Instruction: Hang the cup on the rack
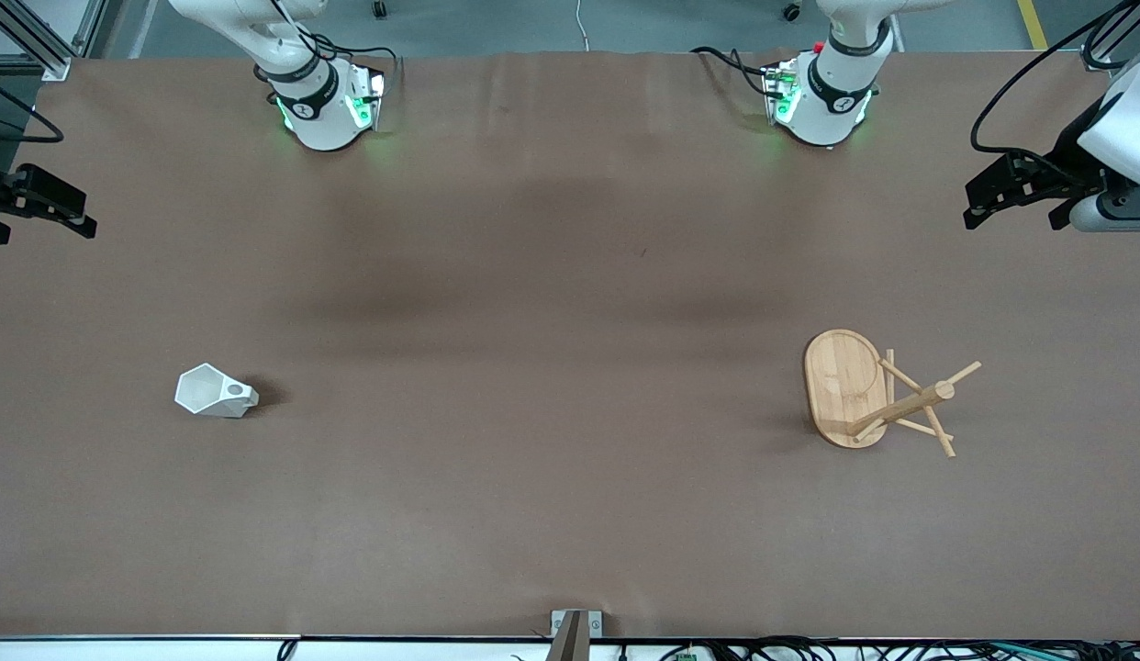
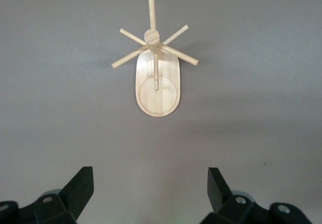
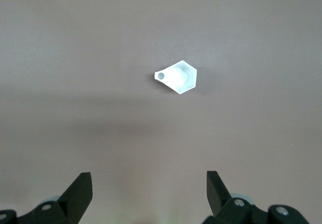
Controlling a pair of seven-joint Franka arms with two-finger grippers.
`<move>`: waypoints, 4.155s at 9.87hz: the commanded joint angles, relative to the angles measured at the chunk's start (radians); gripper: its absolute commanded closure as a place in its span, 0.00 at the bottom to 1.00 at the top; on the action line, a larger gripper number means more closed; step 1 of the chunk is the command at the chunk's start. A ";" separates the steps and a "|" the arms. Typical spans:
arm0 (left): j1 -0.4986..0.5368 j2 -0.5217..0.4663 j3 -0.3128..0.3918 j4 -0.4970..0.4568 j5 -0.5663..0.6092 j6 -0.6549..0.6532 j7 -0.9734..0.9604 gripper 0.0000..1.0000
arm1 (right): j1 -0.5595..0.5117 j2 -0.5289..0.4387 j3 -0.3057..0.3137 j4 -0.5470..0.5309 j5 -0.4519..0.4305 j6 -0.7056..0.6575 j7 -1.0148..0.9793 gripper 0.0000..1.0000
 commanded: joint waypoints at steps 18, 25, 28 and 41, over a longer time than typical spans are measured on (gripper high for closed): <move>0.023 0.021 -0.030 -0.004 -0.010 0.019 -0.010 0.00 | -0.159 0.456 0.003 -0.321 0.064 0.743 -0.231 0.08; 0.024 0.021 -0.055 -0.003 -0.008 0.017 -0.010 0.00 | -0.158 0.502 0.003 -0.317 0.110 0.789 -0.245 0.67; 0.030 0.012 -0.055 -0.003 -0.008 0.013 0.004 0.00 | -0.156 0.490 0.003 -0.316 0.113 0.771 -0.240 1.00; -0.006 0.055 -0.266 0.034 -0.017 0.020 0.024 0.00 | 0.109 0.231 0.006 -0.204 0.599 0.358 -0.124 1.00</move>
